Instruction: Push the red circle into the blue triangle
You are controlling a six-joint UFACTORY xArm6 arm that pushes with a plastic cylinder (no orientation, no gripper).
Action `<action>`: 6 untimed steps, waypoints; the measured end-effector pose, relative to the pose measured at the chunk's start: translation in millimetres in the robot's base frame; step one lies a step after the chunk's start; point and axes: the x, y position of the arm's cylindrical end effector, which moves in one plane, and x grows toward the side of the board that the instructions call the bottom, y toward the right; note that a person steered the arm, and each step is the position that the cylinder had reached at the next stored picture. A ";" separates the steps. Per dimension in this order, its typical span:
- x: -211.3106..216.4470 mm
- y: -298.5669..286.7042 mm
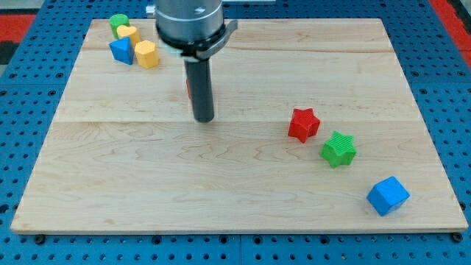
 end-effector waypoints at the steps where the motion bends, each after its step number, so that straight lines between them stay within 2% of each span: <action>1: -52.8 3.1; 2: -53.2 -45.6; 3: -25.6 -31.2; 4: -75.4 -85.8; 5: -76.2 -45.7; 6: -54.9 -45.3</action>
